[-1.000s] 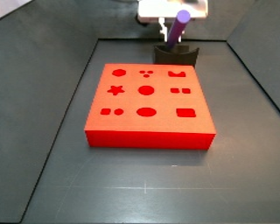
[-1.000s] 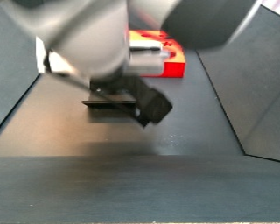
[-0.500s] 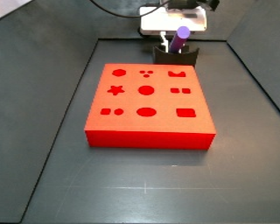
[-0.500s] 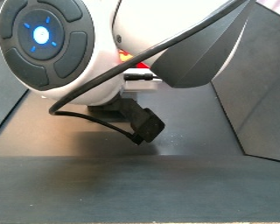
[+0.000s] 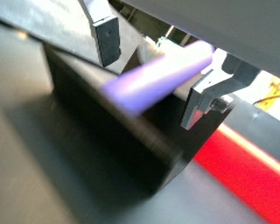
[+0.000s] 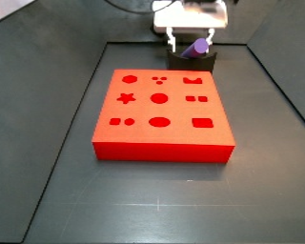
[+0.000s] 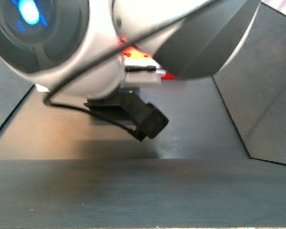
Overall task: Pick up the round object. Move up. Place the round object on the fixture. Regrasp the round object. Move to above the board. Insert the round object.
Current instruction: Regrasp the round object.
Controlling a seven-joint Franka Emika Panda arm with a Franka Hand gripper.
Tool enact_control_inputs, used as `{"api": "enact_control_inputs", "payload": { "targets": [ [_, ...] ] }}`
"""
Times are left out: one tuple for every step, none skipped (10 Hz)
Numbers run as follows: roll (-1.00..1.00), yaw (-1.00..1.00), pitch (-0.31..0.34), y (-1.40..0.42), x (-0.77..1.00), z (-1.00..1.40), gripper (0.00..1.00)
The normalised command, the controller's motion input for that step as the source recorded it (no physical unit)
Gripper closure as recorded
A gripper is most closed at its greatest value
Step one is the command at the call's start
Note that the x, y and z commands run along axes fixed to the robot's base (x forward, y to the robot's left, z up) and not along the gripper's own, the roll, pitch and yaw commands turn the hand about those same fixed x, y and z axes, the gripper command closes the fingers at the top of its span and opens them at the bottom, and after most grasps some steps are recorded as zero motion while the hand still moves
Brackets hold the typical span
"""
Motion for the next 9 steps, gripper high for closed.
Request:
{"api": "enact_control_inputs", "payload": {
  "targets": [
    [0.0, 0.01, 0.062, 0.0, -0.03, 1.0, 0.0],
    [0.03, 0.0, 0.071, -0.01, -0.03, 1.0, 0.0],
    [0.04, -0.01, 0.074, 0.0, -0.03, 0.91, 0.0],
    [0.04, -0.02, 0.072, 0.0, -0.03, 0.68, 0.0],
    [0.04, -0.03, 0.076, 0.0, -0.02, 0.43, 0.0],
    [0.04, -0.04, 0.072, 0.0, -0.02, 0.31, 0.0],
    [1.0, 0.01, 0.069, -1.0, 0.01, 0.94, 0.0],
    [1.0, 0.01, 0.066, -1.0, 0.01, 0.88, 0.0],
    [1.0, 0.01, 0.061, -1.0, 0.0, 0.87, 0.0]
  ]
}}
